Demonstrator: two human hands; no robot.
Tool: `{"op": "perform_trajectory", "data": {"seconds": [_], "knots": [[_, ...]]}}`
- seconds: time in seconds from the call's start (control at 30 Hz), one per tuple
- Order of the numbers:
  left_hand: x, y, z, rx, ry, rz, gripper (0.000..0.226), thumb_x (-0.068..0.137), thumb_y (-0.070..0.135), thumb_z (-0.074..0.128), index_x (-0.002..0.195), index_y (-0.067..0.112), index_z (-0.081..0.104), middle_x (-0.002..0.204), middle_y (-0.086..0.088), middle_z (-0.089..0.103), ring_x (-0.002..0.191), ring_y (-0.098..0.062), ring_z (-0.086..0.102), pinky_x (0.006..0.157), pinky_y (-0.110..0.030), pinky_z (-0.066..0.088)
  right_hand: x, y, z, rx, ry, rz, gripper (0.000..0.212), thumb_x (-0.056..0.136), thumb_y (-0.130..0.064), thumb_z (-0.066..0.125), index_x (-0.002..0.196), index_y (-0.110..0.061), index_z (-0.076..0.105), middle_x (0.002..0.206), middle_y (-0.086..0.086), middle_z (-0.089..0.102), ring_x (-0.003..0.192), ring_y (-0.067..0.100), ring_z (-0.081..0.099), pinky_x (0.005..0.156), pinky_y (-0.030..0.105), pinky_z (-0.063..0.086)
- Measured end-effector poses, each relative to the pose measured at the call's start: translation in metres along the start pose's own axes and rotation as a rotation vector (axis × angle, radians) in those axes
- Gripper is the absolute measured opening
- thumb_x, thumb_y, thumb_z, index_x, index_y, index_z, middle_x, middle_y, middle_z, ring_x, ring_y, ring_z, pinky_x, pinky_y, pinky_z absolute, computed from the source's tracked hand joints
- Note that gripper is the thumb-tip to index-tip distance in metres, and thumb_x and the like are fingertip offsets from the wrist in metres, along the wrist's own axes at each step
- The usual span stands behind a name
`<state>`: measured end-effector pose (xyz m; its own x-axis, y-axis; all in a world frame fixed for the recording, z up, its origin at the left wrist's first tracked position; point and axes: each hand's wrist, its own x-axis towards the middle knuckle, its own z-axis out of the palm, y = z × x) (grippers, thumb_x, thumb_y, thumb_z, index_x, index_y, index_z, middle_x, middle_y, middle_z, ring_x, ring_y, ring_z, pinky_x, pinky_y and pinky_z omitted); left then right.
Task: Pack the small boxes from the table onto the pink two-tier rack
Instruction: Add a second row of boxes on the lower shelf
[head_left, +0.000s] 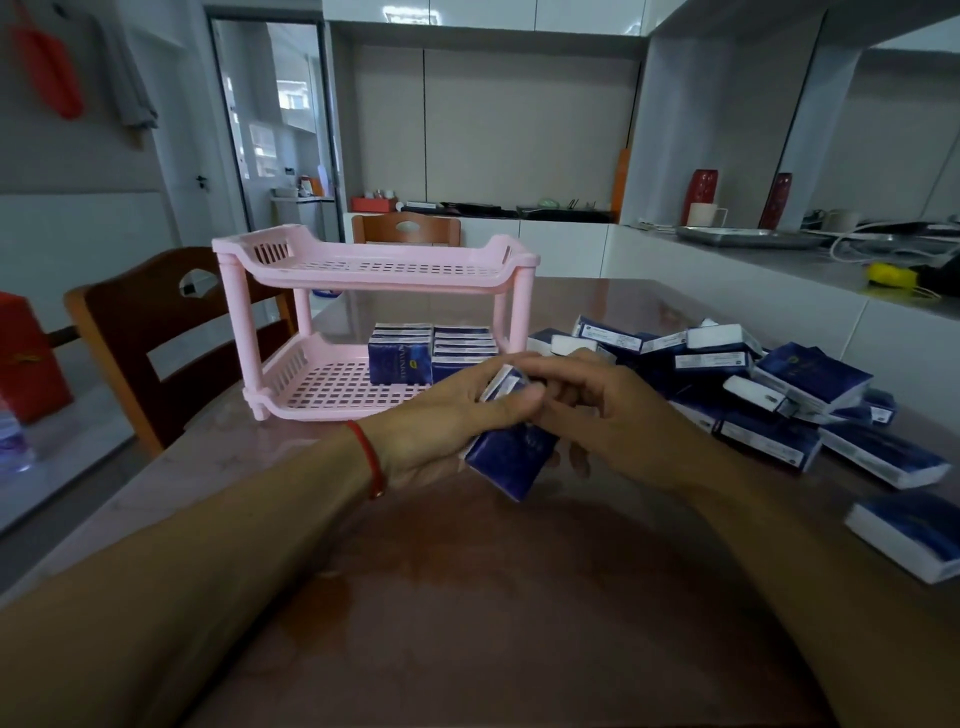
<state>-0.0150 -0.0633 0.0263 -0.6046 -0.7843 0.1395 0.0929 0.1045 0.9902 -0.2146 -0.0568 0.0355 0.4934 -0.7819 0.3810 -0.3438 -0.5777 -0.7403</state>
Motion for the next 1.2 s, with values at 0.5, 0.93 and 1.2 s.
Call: {"op": "perform_trajectory", "data": {"seconds": [0.5, 0.93, 1.2], "knots": [[-0.029, 0.023, -0.021, 1.084, 0.142, 0.064, 0.058, 0.075, 0.039, 0.084, 0.126, 0.032, 0.056, 0.11, 0.011, 0.068, 0.095, -0.003, 0.066, 0.081, -0.026, 0.058, 0.003, 0.011, 0.011, -0.146, -0.044, 0.127, 0.03, 0.093, -0.025, 0.067, 0.122, -0.026, 0.059, 0.108, -0.009, 0.068, 0.094, 0.01, 0.068, 0.08, 0.035, 0.06], [-0.054, 0.021, -0.038, 0.916, 0.323, 0.232, 0.042, 0.077, 0.015, 0.083, 0.115, 0.023, 0.065, 0.108, 0.007, 0.071, 0.099, -0.012, 0.069, 0.088, -0.035, 0.059, -0.001, 0.01, 0.015, -0.215, -0.019, 0.008, 0.041, 0.09, -0.037, 0.07, 0.129, -0.034, 0.055, 0.114, -0.015, 0.066, 0.095, 0.005, 0.064, 0.083, 0.03, 0.057], [-0.051, 0.027, -0.094, 1.199, 0.64, 0.13, 0.044, 0.08, 0.016, 0.079, 0.12, 0.021, 0.061, 0.116, 0.002, 0.065, 0.095, -0.007, 0.062, 0.082, -0.019, 0.051, 0.001, 0.017, 0.01, -0.265, 0.054, 0.019, 0.022, 0.094, -0.029, 0.065, 0.115, -0.032, 0.063, 0.103, -0.011, 0.067, 0.084, 0.003, 0.063, 0.075, 0.02, 0.054]]}}
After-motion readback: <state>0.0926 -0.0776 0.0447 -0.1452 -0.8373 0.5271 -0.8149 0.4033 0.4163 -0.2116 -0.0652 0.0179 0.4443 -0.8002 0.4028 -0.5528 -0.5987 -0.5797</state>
